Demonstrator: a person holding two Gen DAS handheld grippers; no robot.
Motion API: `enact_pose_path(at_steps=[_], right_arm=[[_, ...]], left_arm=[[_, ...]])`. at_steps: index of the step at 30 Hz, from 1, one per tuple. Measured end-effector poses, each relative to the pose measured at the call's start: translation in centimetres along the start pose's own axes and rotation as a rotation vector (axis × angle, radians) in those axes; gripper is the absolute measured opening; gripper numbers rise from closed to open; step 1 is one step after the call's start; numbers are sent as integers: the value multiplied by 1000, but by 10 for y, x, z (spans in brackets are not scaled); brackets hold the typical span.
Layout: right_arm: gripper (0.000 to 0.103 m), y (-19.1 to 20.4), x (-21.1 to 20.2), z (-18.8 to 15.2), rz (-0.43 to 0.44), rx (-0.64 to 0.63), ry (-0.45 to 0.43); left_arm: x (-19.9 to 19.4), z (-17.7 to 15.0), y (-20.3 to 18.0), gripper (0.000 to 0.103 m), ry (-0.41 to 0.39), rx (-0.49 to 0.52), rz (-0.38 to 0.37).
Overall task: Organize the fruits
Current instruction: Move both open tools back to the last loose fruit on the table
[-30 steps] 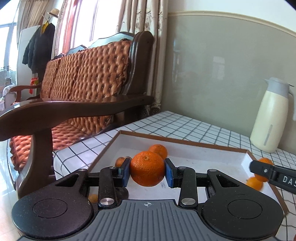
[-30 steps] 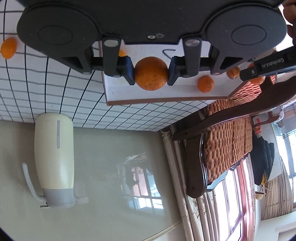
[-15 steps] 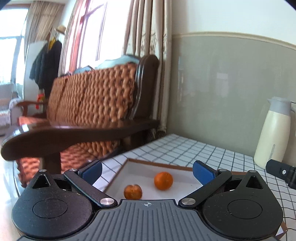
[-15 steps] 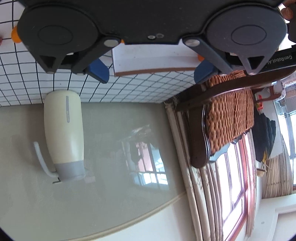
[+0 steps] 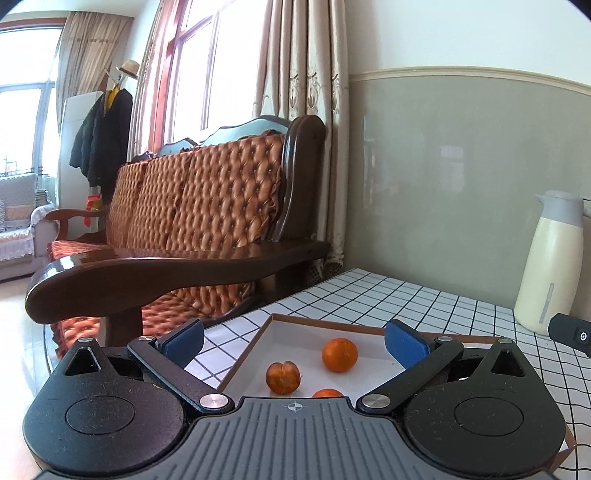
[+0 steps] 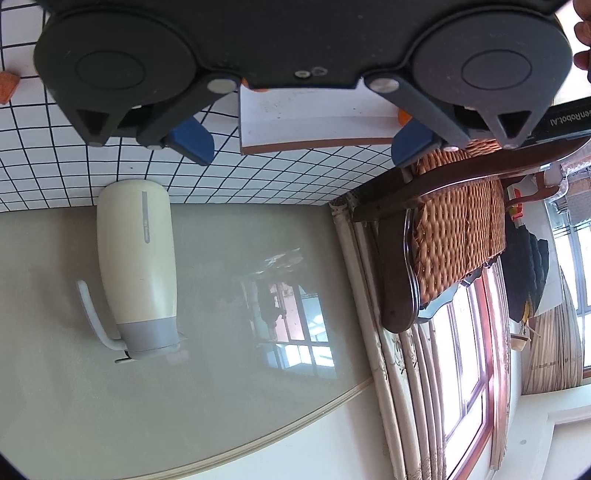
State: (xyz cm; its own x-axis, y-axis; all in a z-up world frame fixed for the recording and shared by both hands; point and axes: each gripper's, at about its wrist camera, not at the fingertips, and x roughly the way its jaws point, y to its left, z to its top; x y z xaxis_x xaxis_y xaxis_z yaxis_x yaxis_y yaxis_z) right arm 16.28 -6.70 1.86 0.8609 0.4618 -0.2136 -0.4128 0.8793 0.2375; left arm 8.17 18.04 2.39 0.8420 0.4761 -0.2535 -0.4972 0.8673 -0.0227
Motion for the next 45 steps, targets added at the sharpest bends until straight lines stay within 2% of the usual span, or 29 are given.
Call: enact_pose_path(at_steps=[13, 19, 20, 24, 25, 27, 30, 38, 41, 45], right_arm=[[97, -6, -17, -1, 8, -20, 29], [91, -27, -33, 8, -31, 20, -10], [87, -31, -36, 9, -41, 25, -18], [60, -48, -44, 10, -70, 32, -2], [57, -53, -47, 10, -82, 35, 0], [36, -62, -54, 9, -98, 31, 8], [30, -73, -64, 8, -129, 18, 13], [38, -116, -95, 4, -221, 68, 38], [67, -132, -107, 2, -250, 108, 24], [69, -146, -118, -1, -293, 92, 16]], left_arm=[[-22, -6, -8, 103, -16, 29, -13], [-37, -9, -19, 103, -37, 58, -57], [-39, -10, -25, 103, -39, 70, -72], [-45, -15, -49, 103, -42, 122, -131], [-46, -15, -56, 103, -41, 133, -148], [-50, -17, -72, 103, -36, 147, -192], [-55, -21, -96, 103, -22, 150, -254], [-73, -40, -165, 102, 12, 227, -406], [-76, -49, -188, 103, 39, 261, -453], [-80, -59, -215, 103, 63, 286, -500]])
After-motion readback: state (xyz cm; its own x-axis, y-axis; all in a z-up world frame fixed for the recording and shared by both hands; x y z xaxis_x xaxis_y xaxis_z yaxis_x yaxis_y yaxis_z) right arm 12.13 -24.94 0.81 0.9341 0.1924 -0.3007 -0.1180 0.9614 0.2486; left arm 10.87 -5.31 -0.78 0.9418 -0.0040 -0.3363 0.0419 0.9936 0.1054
